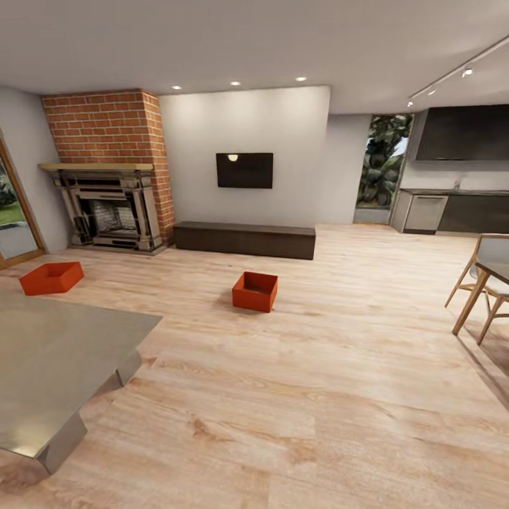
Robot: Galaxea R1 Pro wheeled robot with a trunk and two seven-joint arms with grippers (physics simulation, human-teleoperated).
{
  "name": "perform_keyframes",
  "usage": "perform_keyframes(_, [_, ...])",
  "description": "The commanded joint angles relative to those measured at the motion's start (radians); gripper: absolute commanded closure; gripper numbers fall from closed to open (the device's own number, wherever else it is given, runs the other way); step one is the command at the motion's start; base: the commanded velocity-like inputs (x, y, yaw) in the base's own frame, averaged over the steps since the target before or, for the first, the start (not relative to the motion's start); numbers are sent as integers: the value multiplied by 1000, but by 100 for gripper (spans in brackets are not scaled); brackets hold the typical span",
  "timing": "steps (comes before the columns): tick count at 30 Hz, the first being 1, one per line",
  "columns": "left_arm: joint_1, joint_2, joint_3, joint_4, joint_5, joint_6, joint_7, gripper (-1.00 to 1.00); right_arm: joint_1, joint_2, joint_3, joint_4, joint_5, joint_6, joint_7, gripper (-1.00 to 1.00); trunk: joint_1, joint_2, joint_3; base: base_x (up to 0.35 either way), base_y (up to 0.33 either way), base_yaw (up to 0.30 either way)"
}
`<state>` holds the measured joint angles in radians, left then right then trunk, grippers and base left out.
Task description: Move the two storage containers from the living room to the garage. In the garage, place one container on the floor and stack the other container on top of it (either order is fine).
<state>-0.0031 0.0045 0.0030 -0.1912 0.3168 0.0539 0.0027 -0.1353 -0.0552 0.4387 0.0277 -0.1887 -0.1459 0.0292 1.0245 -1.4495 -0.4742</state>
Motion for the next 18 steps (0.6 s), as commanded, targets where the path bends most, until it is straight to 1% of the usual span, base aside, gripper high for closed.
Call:
perform_keyframes(1, [0, 0, 0, -2, 6, 6, 0, -100, -1, 1, 8, 3, -11, -6, 3, -100, 1, 0, -1, 322, 14, -6])
perform_keyframes(4, [0, 0, 0, -2, 7, 6, 0, -100, -1, 1, 8, 3, -11, -6, 3, -100, 1, 0, -1, 322, 51, -107])
perform_keyframes(9, [0, 0, 0, -2, 7, 6, 0, -100, -1, 1, 8, 3, -11, -6, 3, -100, 1, 0, -1, 322, 90, -208])
perform_keyframes(12, [0, 0, 0, -2, 7, 6, 0, -100, -1, 1, 8, 3, -11, -5, 3, -100, 1, 0, -1, 322, 101, -75])
perform_keyframes(18, [0, 0, 0, -2, 6, 6, 0, -100, -1, 0, 9, 3, -11, -5, 3, -100, 1, 0, -1, 322, 103, -15])
